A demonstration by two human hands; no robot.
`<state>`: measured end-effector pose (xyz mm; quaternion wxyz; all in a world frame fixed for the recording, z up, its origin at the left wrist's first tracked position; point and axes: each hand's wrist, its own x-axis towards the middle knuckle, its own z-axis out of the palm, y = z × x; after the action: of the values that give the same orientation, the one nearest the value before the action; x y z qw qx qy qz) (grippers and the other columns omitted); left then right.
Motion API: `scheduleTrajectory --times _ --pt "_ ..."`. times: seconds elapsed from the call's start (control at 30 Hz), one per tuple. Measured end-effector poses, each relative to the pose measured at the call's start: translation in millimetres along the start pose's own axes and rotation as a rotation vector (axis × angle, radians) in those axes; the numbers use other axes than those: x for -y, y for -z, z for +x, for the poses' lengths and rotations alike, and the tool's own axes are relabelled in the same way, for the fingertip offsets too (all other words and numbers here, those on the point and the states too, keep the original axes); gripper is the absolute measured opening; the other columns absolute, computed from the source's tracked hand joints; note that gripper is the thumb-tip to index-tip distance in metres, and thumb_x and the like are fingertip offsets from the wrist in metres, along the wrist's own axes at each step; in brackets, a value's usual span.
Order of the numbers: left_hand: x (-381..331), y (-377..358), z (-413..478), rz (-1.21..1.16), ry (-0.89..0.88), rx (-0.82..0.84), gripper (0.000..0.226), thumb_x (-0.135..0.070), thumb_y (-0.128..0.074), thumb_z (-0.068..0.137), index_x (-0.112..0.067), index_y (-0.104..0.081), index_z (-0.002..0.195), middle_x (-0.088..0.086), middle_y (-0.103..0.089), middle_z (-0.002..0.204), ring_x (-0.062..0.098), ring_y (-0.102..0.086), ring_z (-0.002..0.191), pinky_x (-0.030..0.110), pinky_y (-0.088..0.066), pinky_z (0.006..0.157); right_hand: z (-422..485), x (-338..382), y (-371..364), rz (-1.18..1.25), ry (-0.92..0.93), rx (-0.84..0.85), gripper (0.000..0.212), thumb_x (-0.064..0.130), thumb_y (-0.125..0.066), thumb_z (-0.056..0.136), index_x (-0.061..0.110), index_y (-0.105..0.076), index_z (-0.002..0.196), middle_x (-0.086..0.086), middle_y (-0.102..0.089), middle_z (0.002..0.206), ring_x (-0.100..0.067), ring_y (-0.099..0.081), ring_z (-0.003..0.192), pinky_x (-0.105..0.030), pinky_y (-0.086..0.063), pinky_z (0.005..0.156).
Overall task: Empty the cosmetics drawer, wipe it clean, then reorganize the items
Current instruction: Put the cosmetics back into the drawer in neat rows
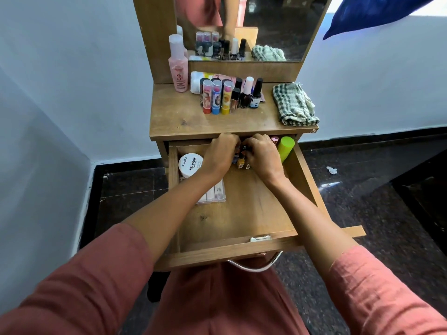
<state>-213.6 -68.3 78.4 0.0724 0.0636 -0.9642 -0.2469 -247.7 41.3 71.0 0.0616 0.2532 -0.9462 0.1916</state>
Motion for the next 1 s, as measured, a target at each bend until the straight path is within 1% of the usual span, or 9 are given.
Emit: scheduleTrajectory --times 0.13,0.2,0.27,0.4,0.53,0.67,0.77,0.87,1.0 --pt "2.5 -6.6 -1.7 0.014 0.007 0.001 0.020 -0.004 -0.046 0.089 -0.002 -0.063 0.099 0.017 -0.066 0.101 0.035 -0.062 0.094 0.038 -0.045 0.067 0.0 0.1 -8.2 -0.089 0.039 -0.065 0.020 -0.004 -0.058 0.072 0.001 -0.069 0.089 -0.020 -0.066 0.084 -0.039 -0.057 0.081 -0.044 -0.048 0.071" --pt "3.0 -7.8 -2.3 -0.007 0.012 -0.009 0.020 -0.004 -0.044 0.090 -0.002 -0.062 0.100 0.016 -0.065 0.103 0.032 -0.062 0.094 0.032 -0.037 0.063 -0.1 -0.2 -10.7 -0.118 0.042 -0.086 0.018 -0.004 -0.058 0.072 0.001 -0.068 0.086 -0.018 -0.066 0.082 -0.038 -0.057 0.079 -0.043 -0.047 0.068" --pt "2.3 -7.5 -1.2 -0.053 0.037 -0.015 0.021 -0.005 -0.043 0.092 -0.002 -0.062 0.098 0.014 -0.064 0.103 0.030 -0.062 0.093 0.029 -0.032 0.061 0.4 -0.4 -11.4 -0.140 0.047 -0.103 0.017 -0.003 -0.058 0.072 0.002 -0.067 0.086 -0.017 -0.065 0.081 -0.038 -0.057 0.078 -0.042 -0.048 0.067" --pt "1.7 -8.5 -2.8 -0.041 0.012 -0.039 0.022 -0.005 -0.043 0.092 -0.001 -0.062 0.101 0.016 -0.063 0.105 0.031 -0.061 0.094 0.029 -0.035 0.063 -0.9 -1.1 -13.3 -0.160 0.061 -0.104 0.018 -0.003 -0.060 0.070 0.003 -0.067 0.084 -0.017 -0.065 0.079 -0.038 -0.059 0.075 -0.041 -0.050 0.064" --pt "4.8 -12.7 -4.9 -0.028 -0.016 -0.052 0.022 -0.004 -0.044 0.091 -0.002 -0.061 0.106 0.016 -0.064 0.106 0.031 -0.062 0.096 0.030 -0.040 0.065 -2.7 -3.1 -12.3 -0.136 0.074 -0.088 0.025 -0.002 -0.056 0.074 0.003 -0.067 0.096 -0.018 -0.065 0.089 -0.039 -0.058 0.084 -0.044 -0.049 0.072" --pt "5.4 -12.4 -5.7 -0.033 -0.013 -0.047 0.021 -0.004 -0.046 0.090 -0.003 -0.061 0.104 0.016 -0.065 0.103 0.031 -0.063 0.093 0.037 -0.049 0.070 -2.8 -3.8 -6.7 -0.089 0.058 -0.067 0.030 0.003 -0.053 0.081 0.006 -0.064 0.109 -0.016 -0.065 0.101 -0.036 -0.055 0.096 -0.045 -0.044 0.084" --pt "6.2 -9.9 -7.1 -0.027 -0.004 -0.046 0.019 -0.002 -0.046 0.089 -0.003 -0.060 0.102 0.016 -0.066 0.099 0.032 -0.063 0.089 0.037 -0.046 0.065 -2.8 -2.1 0.0 -0.014 0.039 -0.085 0.025 0.007 -0.054 0.085 0.006 -0.066 0.106 -0.014 -0.065 0.105 -0.033 -0.055 0.101 -0.040 -0.042 0.088" --pt "5.5 -5.9 -9.1 0.007 -0.001 -0.057 0.019 -0.003 -0.045 0.090 -0.003 -0.060 0.101 0.018 -0.065 0.098 0.034 -0.063 0.090 0.037 -0.043 0.063 0.9 4.4 10.9 0.062 0.013 -0.121 0.020 0.010 -0.053 0.087 0.005 -0.067 0.101 -0.014 -0.065 0.103 -0.030 -0.057 0.101 -0.037 -0.042 0.086" --pt "3.8 7.4 -8.5 -0.064 -0.076 -0.100 0.018 -0.004 -0.047 0.091 -0.001 -0.061 0.101 0.018 -0.066 0.095 0.031 -0.064 0.087 0.033 -0.048 0.067 15.2 17.6 31.0 0.222 -0.002 -0.191 0.018 0.006 -0.054 0.087 0.003 -0.067 0.099 -0.013 -0.067 0.102 -0.025 -0.060 0.096 -0.035 -0.051 0.083"
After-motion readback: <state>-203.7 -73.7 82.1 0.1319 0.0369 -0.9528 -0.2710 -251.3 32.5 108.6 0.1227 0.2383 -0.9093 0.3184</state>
